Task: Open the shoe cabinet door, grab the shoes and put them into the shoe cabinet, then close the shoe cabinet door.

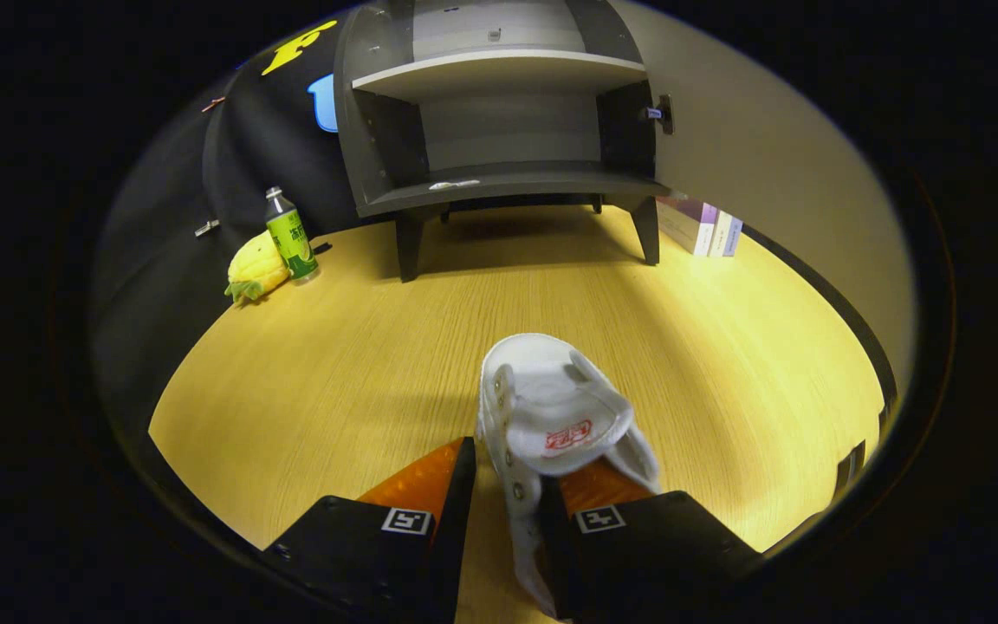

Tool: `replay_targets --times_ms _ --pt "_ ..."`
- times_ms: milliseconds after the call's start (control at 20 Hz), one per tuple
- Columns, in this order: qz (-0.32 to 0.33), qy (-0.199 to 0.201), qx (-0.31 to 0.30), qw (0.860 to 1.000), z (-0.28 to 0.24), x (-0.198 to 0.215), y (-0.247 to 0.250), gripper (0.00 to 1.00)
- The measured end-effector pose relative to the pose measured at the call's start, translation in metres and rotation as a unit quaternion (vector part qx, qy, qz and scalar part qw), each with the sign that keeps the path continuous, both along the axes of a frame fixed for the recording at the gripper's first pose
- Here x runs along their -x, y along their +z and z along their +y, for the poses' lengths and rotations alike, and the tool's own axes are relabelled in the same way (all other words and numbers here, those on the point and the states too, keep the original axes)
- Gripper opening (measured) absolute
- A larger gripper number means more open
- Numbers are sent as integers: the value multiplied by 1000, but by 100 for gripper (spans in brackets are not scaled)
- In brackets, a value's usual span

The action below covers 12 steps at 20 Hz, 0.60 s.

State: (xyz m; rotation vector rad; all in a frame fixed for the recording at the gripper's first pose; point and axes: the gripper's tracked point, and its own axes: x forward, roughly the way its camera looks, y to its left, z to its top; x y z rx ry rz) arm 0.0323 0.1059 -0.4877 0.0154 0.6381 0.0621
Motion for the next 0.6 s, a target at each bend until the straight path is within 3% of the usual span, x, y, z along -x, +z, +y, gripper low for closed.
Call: replay_targets --times_ms 300,600 --pt "-14 7 1 1000 6 -18 -4 9" --pt "-20 -6 -18 1000 0 -24 30 7"
